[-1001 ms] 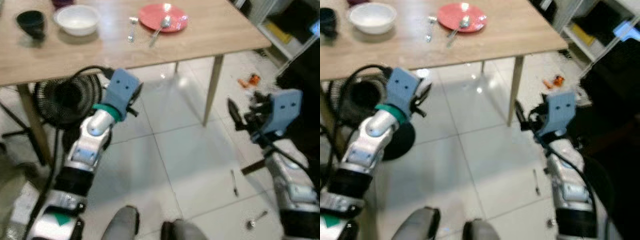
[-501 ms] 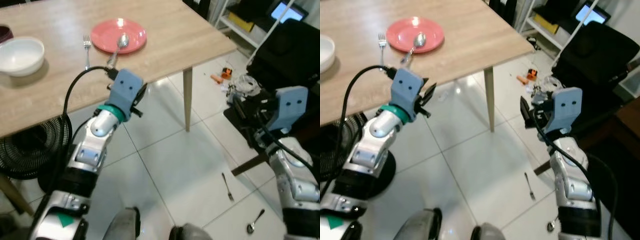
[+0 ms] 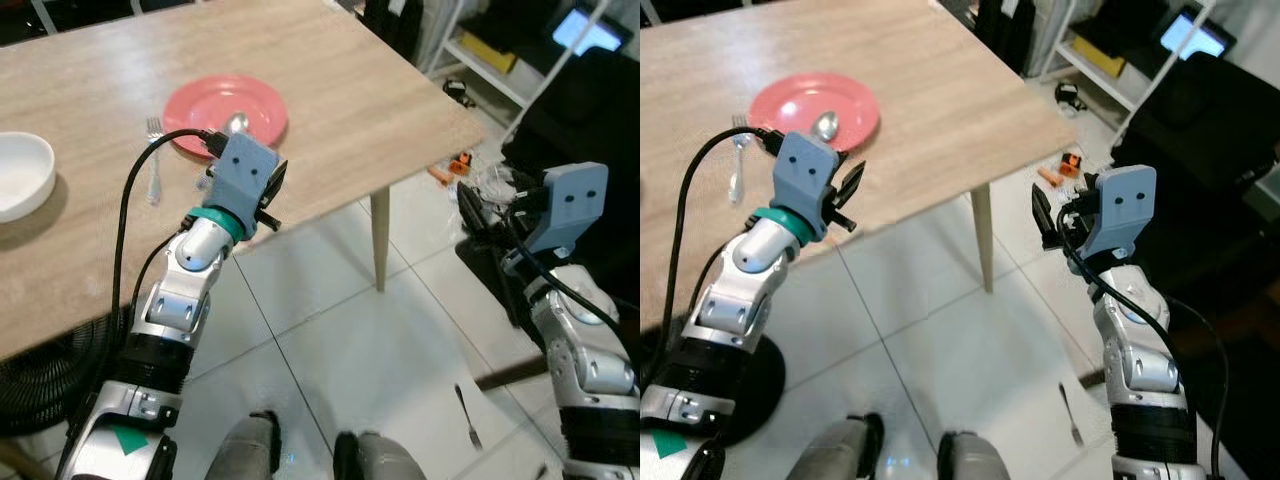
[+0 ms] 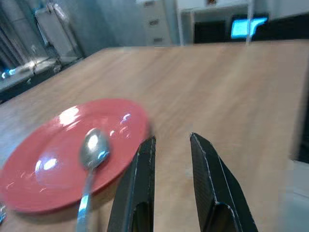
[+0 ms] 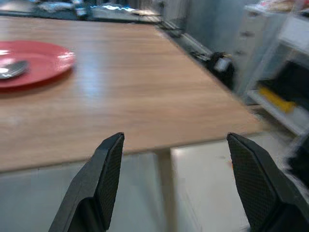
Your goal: Setting the table
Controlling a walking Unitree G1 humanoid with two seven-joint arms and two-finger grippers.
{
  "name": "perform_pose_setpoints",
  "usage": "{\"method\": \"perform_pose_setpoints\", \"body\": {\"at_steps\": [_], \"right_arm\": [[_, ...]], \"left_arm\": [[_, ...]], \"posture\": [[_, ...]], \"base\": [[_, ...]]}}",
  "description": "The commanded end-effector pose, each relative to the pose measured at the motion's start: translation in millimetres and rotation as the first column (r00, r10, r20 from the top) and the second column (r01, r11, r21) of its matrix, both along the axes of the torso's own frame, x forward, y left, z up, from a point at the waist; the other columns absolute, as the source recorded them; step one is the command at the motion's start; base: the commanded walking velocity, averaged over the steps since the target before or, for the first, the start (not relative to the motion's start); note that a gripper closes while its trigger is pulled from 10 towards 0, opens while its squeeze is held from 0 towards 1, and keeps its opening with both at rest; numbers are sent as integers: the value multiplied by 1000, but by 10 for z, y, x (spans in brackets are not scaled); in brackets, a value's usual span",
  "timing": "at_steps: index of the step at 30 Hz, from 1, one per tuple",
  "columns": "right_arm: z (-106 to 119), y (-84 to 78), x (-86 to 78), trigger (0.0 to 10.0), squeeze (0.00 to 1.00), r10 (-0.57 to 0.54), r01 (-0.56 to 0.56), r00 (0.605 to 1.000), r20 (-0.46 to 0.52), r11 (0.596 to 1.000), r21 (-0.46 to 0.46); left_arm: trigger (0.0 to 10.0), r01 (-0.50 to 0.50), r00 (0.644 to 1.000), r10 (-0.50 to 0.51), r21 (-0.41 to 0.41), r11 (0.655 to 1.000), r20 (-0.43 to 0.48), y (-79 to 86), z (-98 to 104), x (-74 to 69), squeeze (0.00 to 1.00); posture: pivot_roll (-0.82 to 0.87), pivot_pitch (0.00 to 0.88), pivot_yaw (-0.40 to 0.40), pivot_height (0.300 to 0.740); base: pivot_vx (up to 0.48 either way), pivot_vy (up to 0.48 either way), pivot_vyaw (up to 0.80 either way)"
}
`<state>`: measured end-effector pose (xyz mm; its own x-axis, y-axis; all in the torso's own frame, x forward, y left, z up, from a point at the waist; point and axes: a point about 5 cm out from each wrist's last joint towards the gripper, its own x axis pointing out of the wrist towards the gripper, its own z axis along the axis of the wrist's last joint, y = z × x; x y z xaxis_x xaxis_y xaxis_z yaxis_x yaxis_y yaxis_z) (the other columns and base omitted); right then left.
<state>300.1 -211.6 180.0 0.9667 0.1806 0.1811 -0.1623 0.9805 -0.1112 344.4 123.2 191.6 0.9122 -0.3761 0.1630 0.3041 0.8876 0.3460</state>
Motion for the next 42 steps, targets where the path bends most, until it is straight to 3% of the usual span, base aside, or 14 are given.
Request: {"method": "perform_pose_setpoints", "body": {"at_steps": [1, 7, 13, 19, 23, 25, 26, 31, 38, 39, 42], "right_arm": [[-29, -21, -11, 10000, 0, -2, 2, 1000, -16, 1000, 0], [-24, -13, -1, 10000, 0, -7, 7, 1000, -13, 1000, 6], [-28, -9, 0, 10000, 0, -13, 13, 1000, -11, 1000, 13], [-36, -21, -9, 10000, 0, -16, 16, 1000, -14, 1000, 14], [-58, -25, -13, 10000, 0, -19, 19, 1000, -20, 1000, 17], [-58, -25, -13, 10000, 0, -19, 19, 1000, -20, 1000, 17], [-67, -15, -8, 10000, 0, -17, 18, 1000, -22, 1000, 19], [-75, 14, -2, 10000, 0, -10, 10, 1000, -24, 1000, 25], [-79, 10, -10, 10000, 0, -7, 7, 1000, -28, 1000, 23], [-77, 8, -12, 10000, 0, -7, 7, 1000, -28, 1000, 22], [-77, 8, -12, 10000, 0, -7, 7, 1000, -28, 1000, 22]], "left_arm": [[10000, -1, 1000, 1, 1, 1000, -16, -8, -45, -12, 0], [10000, -21, 1000, 21, -2, 1000, -16, 12, -29, -11, 0], [10000, -45, 995, 41, -43, 998, -91, 14, -22, -22, 0], [10000, 15, 989, -24, -66, 998, -149, 64, 73, -60, 0], [10000, 101, 968, -105, -30, 994, -230, 248, 198, -113, 0], [10000, 101, 968, -105, -30, 994, -230, 248, 198, -113, 0], [10000, 95, 962, -103, -47, 994, -253, 293, 209, -111, 1000], [10000, 32, 935, -74, -126, 992, -347, 328, 104, -56, 1000], [10000, 38, 894, -99, -146, 989, -437, 304, 18, -20, 1000], [10000, 60, 884, -122, -150, 987, -451, 287, 33, -35, 0], [10000, 60, 884, -122, -150, 987, -451, 287, 33, -35, 0]], "posture": [[144, 102, 26, 740], [148, 105, 28, 740], [152, 108, 33, 740], [157, 114, 33, 740], [176, 119, 37, 740], [176, 119, 37, 740], [178, 119, 39, 740], [176, 119, 38, 740], [169, 121, 32, 740], [163, 123, 35, 740], [163, 123, 35, 740]], "base": [[461, 0, 0], [450, 0, 0], [0, 0, 0], [0, 0, 0], [0, 0, 0], [0, 0, 0], [0, 0, 0], [0, 0, 0], [0, 0, 0], [0, 0, 0], [0, 0, 0]]}}
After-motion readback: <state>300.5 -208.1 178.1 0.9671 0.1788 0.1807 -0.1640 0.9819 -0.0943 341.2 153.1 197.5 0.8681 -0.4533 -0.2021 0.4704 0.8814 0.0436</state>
